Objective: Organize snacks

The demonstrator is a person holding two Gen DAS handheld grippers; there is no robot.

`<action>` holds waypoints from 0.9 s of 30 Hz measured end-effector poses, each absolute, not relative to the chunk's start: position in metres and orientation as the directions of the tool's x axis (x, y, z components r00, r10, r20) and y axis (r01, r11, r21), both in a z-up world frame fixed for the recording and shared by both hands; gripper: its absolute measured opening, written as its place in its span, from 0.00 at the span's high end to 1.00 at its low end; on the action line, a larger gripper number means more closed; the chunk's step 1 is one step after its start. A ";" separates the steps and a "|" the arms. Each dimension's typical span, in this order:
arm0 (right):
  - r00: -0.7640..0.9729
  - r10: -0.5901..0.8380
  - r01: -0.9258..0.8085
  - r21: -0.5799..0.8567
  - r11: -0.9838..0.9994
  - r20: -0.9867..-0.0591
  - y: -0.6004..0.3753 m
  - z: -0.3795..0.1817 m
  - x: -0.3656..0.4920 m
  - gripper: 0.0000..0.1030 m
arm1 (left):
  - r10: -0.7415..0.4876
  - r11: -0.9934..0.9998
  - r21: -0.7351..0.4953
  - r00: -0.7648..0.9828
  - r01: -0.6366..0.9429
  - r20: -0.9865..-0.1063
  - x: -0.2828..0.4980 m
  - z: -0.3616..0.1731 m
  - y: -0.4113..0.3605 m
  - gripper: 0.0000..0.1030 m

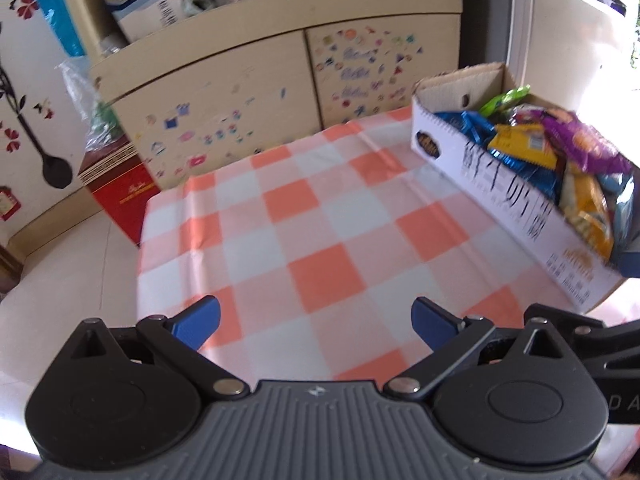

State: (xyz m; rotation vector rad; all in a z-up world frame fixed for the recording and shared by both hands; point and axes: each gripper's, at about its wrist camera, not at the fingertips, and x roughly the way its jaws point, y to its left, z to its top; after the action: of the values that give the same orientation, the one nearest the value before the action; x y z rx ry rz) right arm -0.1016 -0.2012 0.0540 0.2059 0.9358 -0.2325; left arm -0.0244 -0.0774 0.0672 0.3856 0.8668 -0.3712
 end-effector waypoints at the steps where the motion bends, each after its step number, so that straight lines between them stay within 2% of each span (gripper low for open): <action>1: 0.572 -0.097 0.278 0.080 0.957 -0.815 -0.197 0.051 -0.102 0.00 | -0.153 0.873 0.171 0.589 0.458 -0.794 -0.025 0.066 -0.072 0.02; 6: 0.559 -0.064 0.222 0.075 0.972 -0.827 -0.180 0.039 -0.101 0.00 | -0.140 0.902 0.132 0.565 0.412 -0.813 -0.026 0.058 -0.044 0.01; 12: 0.538 -0.034 0.209 0.094 0.973 -0.842 -0.162 0.011 -0.101 0.00 | -0.114 0.925 0.134 0.597 0.355 -0.794 -0.029 0.062 -0.011 0.01; 18: 0.528 -0.033 0.125 0.040 0.991 -0.848 -0.132 -0.011 -0.095 0.00 | -0.109 0.948 0.096 0.590 0.305 -0.800 -0.029 0.064 0.012 0.01; 27: 0.654 -0.028 0.055 0.010 0.998 -0.756 -0.115 -0.020 -0.087 0.00 | -0.106 0.964 0.059 0.575 0.260 -0.811 -0.028 0.064 0.023 0.01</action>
State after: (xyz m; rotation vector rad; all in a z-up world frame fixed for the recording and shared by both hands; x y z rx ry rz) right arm -0.0872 -0.1153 -0.0199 0.0326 0.8563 -0.0471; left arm -0.0277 0.0227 0.0635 0.1786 0.9353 -0.2155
